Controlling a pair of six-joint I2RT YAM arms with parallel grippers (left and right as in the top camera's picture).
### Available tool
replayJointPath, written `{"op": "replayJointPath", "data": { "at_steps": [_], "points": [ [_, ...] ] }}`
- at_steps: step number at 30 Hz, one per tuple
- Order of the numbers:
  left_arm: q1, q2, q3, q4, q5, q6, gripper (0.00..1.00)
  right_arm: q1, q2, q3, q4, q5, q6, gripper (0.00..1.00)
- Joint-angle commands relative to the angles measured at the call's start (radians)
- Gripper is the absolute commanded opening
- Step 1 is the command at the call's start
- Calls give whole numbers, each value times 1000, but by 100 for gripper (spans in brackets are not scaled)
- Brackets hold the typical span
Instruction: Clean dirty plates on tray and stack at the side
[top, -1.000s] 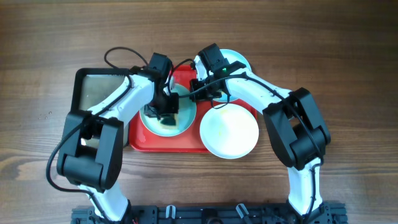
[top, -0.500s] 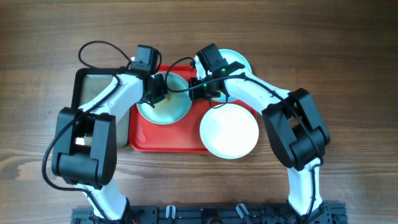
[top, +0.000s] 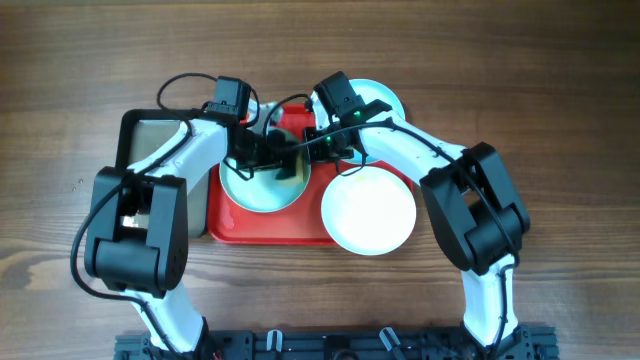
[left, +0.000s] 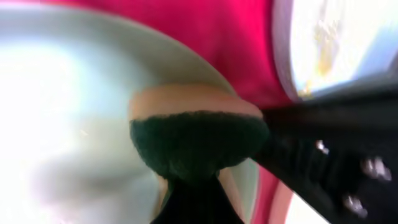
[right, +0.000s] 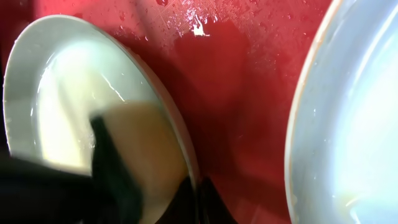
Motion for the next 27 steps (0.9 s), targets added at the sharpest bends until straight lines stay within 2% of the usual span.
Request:
{"op": "replayJointPath", "data": {
  "at_steps": [1, 3, 6, 9, 11, 17, 20, 21, 22, 24, 27],
  "points": [
    [2, 8, -3, 29, -524, -254, 4, 3, 6, 10, -9, -19, 11, 4],
    [4, 7, 1, 19, -683, -302, 4, 3, 6, 10, -14, -19, 12, 4],
    [4, -23, 85, -131, -670, -337, 4, 3, 6, 10, -23, -13, 11, 4],
    [4, -80, 258, -332, -660, -346, 4, 4, 6, 10, -53, -11, 31, 4],
    [5, -108, 345, -398, -661, -342, 4, 12, 6, 10, -82, 5, 61, 5],
    [67, -140, 377, -465, -664, -342, 4, 53, 6, 10, -100, 42, 101, 4],
    [125, -139, 377, -499, -663, -342, 4, 64, 6, 10, -94, 67, 100, 13],
    [143, -139, 377, -508, -663, -343, 4, 64, 6, 10, -90, 89, 100, 13],
    [156, -139, 376, -515, -663, -343, 4, 64, 6, 10, -84, 108, 99, 4],
    [168, -139, 372, -521, -659, -342, 4, 64, 0, 15, -74, 108, 93, 4],
    [168, -139, 371, -523, -660, -342, 4, 64, -85, 33, -79, 101, 10, 4]
  ]
}}
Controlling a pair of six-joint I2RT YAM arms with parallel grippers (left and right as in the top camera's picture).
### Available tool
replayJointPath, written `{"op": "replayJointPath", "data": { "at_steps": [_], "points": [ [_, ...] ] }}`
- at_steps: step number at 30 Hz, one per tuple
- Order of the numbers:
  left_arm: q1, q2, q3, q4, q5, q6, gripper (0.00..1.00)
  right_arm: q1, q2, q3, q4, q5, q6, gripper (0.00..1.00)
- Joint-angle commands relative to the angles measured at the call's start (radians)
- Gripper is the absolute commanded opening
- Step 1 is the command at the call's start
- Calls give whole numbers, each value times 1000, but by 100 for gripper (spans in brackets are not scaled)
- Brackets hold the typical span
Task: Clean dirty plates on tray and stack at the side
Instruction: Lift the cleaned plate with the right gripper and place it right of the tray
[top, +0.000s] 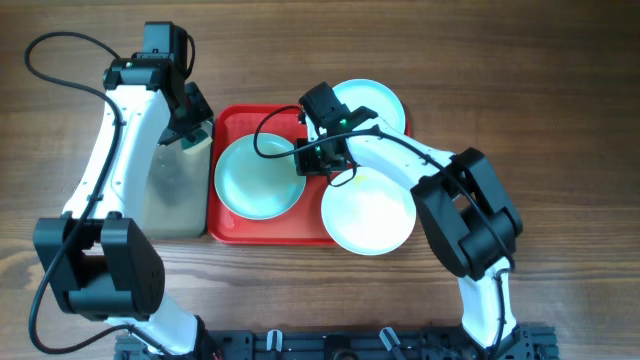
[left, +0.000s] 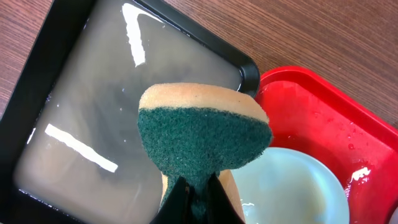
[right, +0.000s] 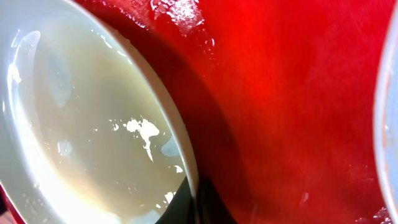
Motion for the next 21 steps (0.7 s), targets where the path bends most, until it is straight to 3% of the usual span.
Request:
{"op": "replayJointPath", "data": {
  "at_steps": [1, 6, 17, 21],
  "points": [
    [3, -6, 1, -1, -10, -17, 4, 2, -120, 27, -10, 81, -66, 4],
    [47, -6, 1, 12, 113, -18, 4, 41, -302, 27, -90, 500, -88, 4],
    [79, -6, 1, 18, 141, -18, 4, 301, -307, 27, -170, 1396, -119, 5],
    [79, -6, 1, 17, 142, -18, 4, 370, -307, 27, -169, 1587, -187, 4]
  ]
}}
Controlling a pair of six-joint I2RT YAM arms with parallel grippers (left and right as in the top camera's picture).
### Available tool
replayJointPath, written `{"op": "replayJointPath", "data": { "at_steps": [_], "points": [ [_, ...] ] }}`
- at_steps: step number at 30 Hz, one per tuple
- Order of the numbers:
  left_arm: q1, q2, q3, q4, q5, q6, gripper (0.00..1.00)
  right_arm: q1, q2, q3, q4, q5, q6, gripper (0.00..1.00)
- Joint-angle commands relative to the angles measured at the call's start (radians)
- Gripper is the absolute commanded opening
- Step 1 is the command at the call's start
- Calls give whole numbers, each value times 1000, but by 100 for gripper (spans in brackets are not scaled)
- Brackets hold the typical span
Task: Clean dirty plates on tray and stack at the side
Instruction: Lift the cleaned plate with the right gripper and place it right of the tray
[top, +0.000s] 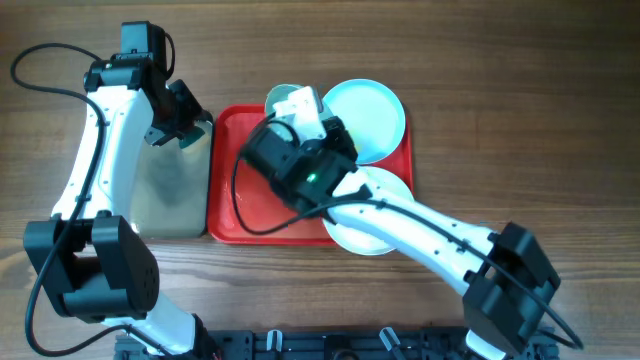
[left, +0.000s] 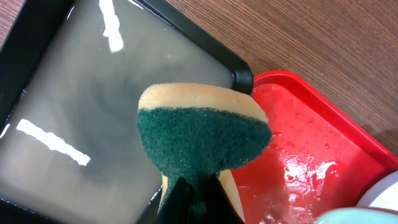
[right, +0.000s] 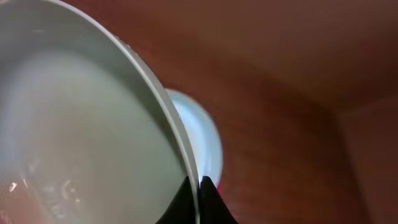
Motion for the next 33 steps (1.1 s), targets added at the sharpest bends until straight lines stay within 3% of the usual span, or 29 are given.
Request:
{"op": "replayJointPath", "data": {
  "at_steps": [1, 4, 9, 11, 17, 19, 24, 29, 33],
  "points": [
    [3, -6, 1, 2, 13, -17, 4, 47, 0, 10, 12, 296, -40, 4],
    [3, -6, 1, 2, 13, -17, 4, 85, 0, 10, 53, 433, -40, 4],
    [3, -6, 0, 2, 13, -17, 4, 98, 0, 10, 57, 442, -41, 4],
    [3, -6, -1, 2, 13, -17, 4, 97, 0, 9, 47, 315, -40, 4],
    [3, -6, -2, 2, 13, -17, 4, 11, -10, 9, 11, -332, -7, 4],
    [3, -2, -3, 2, 13, -18, 4, -97, -60, 9, 0, -637, -13, 4],
    [2, 23, -3, -5, 22, -17, 4, -438, -182, 9, -10, -1128, -40, 4],
    [-63, 24, -3, 8, 24, -16, 4, -875, -214, 2, -106, -1353, -40, 5],
    [-145, 24, -3, 47, 23, -17, 4, -1157, -203, -11, -198, -1349, -66, 4]
  ]
}}
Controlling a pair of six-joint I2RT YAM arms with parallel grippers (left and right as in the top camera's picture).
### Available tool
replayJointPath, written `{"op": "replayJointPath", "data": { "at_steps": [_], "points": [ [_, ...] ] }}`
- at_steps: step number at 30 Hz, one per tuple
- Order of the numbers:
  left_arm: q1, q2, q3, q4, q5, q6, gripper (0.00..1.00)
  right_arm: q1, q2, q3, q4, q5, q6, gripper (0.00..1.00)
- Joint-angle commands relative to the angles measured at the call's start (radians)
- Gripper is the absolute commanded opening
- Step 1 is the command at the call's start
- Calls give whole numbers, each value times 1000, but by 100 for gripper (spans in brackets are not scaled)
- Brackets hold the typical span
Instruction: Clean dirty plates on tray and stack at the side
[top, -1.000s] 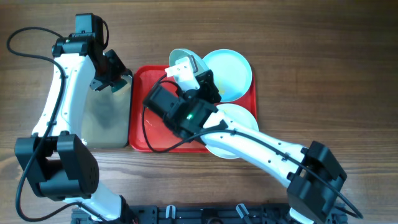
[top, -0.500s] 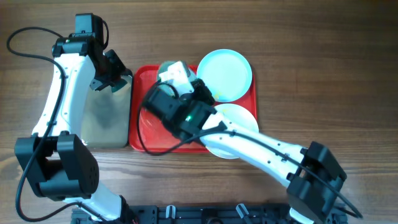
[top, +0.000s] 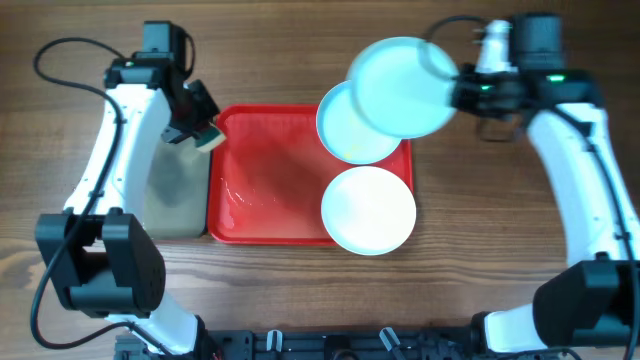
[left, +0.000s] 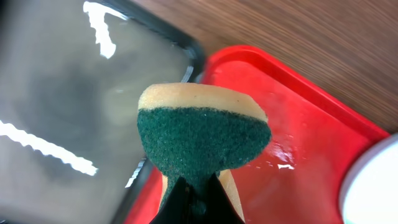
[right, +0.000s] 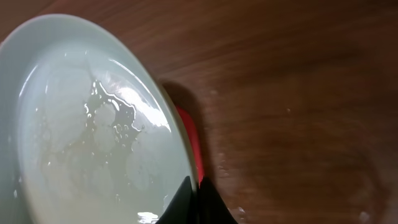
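A wet pale-green plate (top: 402, 74) (right: 93, 124) hangs in the air over the red tray's (top: 260, 190) far right corner, gripped by its rim in my right gripper (top: 462, 90) (right: 193, 186), which is shut on it. My left gripper (top: 205, 135) (left: 193, 190) is shut on a green-and-yellow sponge (left: 202, 137) (top: 210, 138), held above the tray's far left corner. A second pale-green plate (top: 345, 128) lies at the tray's far right. A white plate (top: 368, 210) rests at the near right, overhanging the tray edge.
A black basin of cloudy water (top: 175, 195) (left: 56, 118) stands to the left of the tray. The tray floor is wet. Bare wooden table (top: 500, 230) lies to the right of the tray.
My right gripper, still holding the green plate, has moved from above the tray's far middle out to the far right. My left gripper with the sponge shifted from the basin edge to the tray's corner.
First the sponge was on the green plate in the tray while my right gripper held its rim. Then the sponge was over the basin, the plate still lying in the tray. Then the plate was lifted above the tray, and now it is at the far right.
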Motion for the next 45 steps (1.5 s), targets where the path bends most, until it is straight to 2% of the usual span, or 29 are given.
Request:
{"op": "replayJointPath", "data": {
  "at_steps": [1, 5, 9, 12, 13, 14, 16, 18, 20, 25, 28, 30, 33, 36, 45],
  "points": [
    [-60, 10, -3, 35, 14, -17, 4, -195, -5, -28, -40, -34, -26, 4],
    [-94, 10, -3, 61, 14, -17, 4, -301, -5, -189, 21, 56, 16, 4],
    [-95, 10, -3, 61, 14, -17, 4, -343, -5, -431, 252, 79, 54, 4],
    [-95, 10, -3, 61, 14, -17, 4, -343, -5, -535, 354, 93, 51, 6],
    [-95, 10, -3, 61, 14, -17, 4, -343, -5, -549, 358, 101, 51, 25],
    [-95, 10, -3, 61, 14, -17, 4, -343, -5, -554, 356, 100, 42, 39],
    [-95, 10, -3, 62, 14, -17, 4, -343, -5, -545, 343, 77, 23, 43],
    [-95, 10, -3, 62, 14, -17, 4, -342, -12, -508, 301, -70, -57, 43],
    [-95, 10, -3, 62, 14, -17, 4, -316, -54, -447, 217, -173, -99, 48],
    [-95, 10, -3, 61, 14, -17, 4, -108, -139, -431, 71, -158, -107, 49],
    [-95, 10, -3, 61, 14, -17, 4, 39, -122, -497, 74, -133, -95, 48],
    [-95, 10, -3, 60, 14, -17, 4, 114, -99, -535, 88, -84, -39, 47],
    [-95, 10, -3, 60, 14, -17, 4, 194, -55, -570, 93, -63, -24, 36],
    [-95, 10, -3, 60, 14, -17, 4, 218, -47, -593, 98, -8, -1, 28],
    [-95, 10, -3, 60, 14, -17, 4, 225, -46, -615, 124, 39, 11, 27]
  ]
}}
